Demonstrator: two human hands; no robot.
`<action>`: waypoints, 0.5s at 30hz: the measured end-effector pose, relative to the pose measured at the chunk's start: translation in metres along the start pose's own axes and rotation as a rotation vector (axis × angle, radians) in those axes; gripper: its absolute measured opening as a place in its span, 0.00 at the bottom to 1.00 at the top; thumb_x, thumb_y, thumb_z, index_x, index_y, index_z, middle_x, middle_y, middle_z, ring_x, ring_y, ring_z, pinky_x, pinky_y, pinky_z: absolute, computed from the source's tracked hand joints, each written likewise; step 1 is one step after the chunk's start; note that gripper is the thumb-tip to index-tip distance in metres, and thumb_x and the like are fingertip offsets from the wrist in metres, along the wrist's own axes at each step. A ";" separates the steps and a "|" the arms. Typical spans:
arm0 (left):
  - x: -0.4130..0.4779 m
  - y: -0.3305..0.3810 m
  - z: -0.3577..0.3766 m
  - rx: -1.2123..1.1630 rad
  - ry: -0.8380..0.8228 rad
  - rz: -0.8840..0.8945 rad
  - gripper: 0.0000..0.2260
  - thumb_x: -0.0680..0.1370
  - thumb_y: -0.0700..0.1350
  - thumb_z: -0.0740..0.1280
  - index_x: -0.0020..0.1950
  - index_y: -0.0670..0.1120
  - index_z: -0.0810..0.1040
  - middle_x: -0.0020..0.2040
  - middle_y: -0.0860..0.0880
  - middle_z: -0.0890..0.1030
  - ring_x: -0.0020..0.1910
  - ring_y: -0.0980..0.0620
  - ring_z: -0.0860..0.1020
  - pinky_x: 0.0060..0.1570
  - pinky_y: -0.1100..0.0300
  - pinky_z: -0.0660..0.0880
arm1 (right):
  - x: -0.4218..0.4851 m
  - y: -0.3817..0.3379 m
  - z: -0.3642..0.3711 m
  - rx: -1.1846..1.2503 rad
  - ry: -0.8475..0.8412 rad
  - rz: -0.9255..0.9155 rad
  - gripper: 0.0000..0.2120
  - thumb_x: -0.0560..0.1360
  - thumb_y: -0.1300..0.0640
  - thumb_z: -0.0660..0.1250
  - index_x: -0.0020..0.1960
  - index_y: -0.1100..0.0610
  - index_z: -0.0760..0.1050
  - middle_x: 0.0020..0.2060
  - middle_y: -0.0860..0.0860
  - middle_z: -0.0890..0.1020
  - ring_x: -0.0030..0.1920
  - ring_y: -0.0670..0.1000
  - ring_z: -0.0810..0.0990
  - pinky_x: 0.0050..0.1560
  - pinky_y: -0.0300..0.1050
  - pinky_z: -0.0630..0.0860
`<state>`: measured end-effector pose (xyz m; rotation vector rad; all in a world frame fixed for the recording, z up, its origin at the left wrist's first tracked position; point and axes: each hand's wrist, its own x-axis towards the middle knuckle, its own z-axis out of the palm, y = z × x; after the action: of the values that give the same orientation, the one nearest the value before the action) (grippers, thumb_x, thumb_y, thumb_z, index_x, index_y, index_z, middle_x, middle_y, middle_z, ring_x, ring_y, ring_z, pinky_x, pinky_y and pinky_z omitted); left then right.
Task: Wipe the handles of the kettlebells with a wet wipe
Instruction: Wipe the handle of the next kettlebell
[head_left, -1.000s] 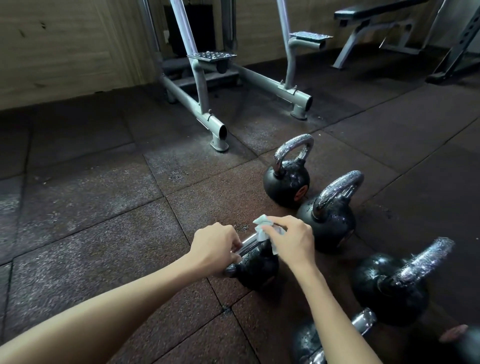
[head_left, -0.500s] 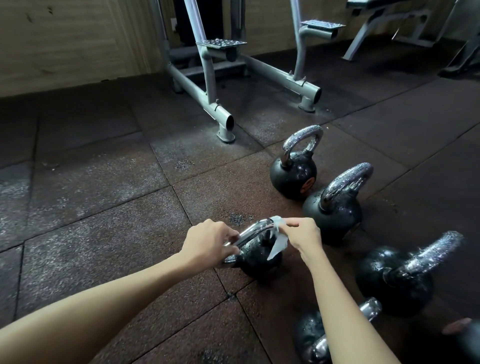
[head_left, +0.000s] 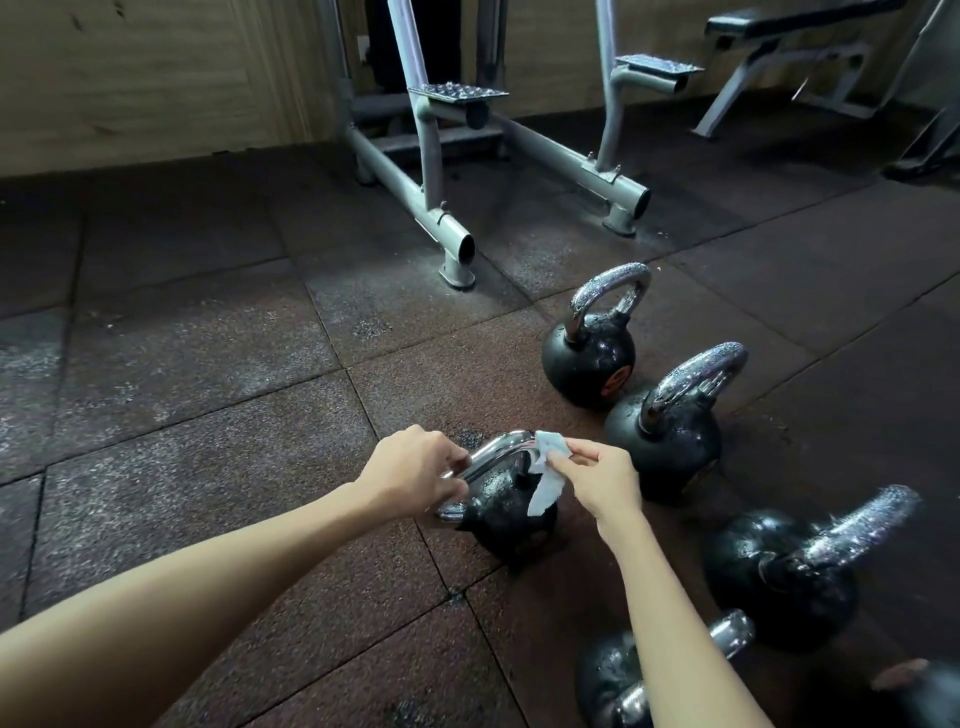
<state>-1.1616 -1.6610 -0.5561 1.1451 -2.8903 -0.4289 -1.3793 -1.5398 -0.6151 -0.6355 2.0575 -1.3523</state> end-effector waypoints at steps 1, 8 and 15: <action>0.005 0.003 0.000 0.019 0.007 0.011 0.10 0.75 0.59 0.74 0.54 0.59 0.85 0.40 0.54 0.85 0.43 0.50 0.83 0.43 0.58 0.76 | -0.003 -0.008 -0.009 -0.003 0.005 -0.037 0.10 0.72 0.58 0.79 0.52 0.49 0.87 0.39 0.42 0.88 0.45 0.41 0.86 0.52 0.39 0.80; 0.047 0.057 0.002 0.066 0.045 0.101 0.12 0.76 0.58 0.73 0.54 0.53 0.84 0.46 0.52 0.86 0.49 0.46 0.83 0.45 0.54 0.79 | -0.020 -0.039 -0.068 0.019 0.084 -0.147 0.10 0.71 0.59 0.80 0.48 0.45 0.86 0.38 0.44 0.88 0.43 0.39 0.86 0.44 0.33 0.79; 0.058 0.091 0.006 0.114 0.007 0.096 0.10 0.75 0.56 0.74 0.52 0.52 0.85 0.42 0.50 0.84 0.48 0.44 0.83 0.40 0.56 0.72 | -0.028 -0.030 -0.091 0.319 0.043 0.123 0.07 0.77 0.61 0.75 0.55 0.58 0.84 0.37 0.50 0.83 0.26 0.45 0.64 0.23 0.35 0.59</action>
<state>-1.2663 -1.6352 -0.5444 1.0120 -2.9827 -0.2607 -1.4204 -1.4735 -0.5531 -0.3388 1.8245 -1.5864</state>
